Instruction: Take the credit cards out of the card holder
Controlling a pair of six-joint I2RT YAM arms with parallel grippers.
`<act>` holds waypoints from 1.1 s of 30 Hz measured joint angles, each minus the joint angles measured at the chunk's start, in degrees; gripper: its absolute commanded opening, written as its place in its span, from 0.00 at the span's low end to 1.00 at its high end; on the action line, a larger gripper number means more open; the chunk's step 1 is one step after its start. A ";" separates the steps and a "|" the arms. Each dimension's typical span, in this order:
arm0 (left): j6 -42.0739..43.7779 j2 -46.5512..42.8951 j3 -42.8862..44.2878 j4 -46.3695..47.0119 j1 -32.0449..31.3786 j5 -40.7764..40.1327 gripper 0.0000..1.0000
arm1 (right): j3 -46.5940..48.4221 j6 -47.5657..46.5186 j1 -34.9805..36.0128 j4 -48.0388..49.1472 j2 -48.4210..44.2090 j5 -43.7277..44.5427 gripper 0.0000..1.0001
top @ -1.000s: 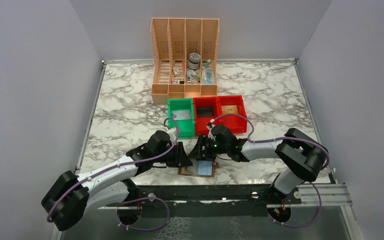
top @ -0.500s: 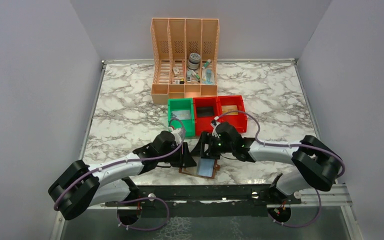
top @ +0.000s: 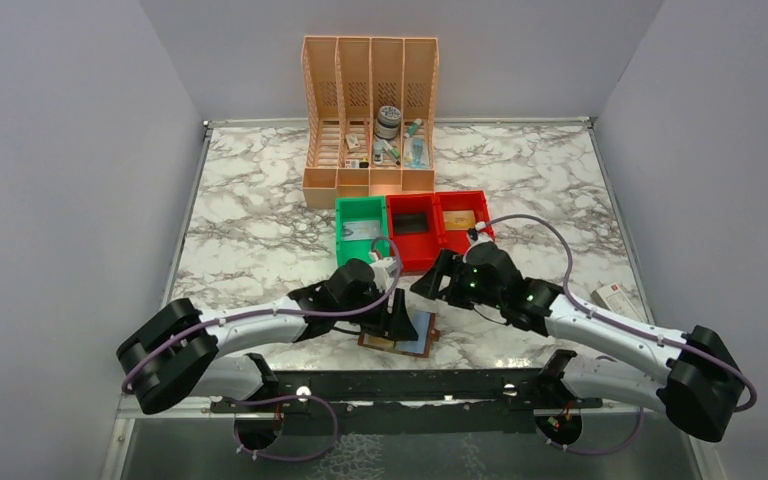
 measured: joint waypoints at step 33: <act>3.23 -5.03 1.66 -10.21 -2.51 -14.14 0.57 | -2.93 -4.28 -0.02 5.38 15.54 -13.68 0.21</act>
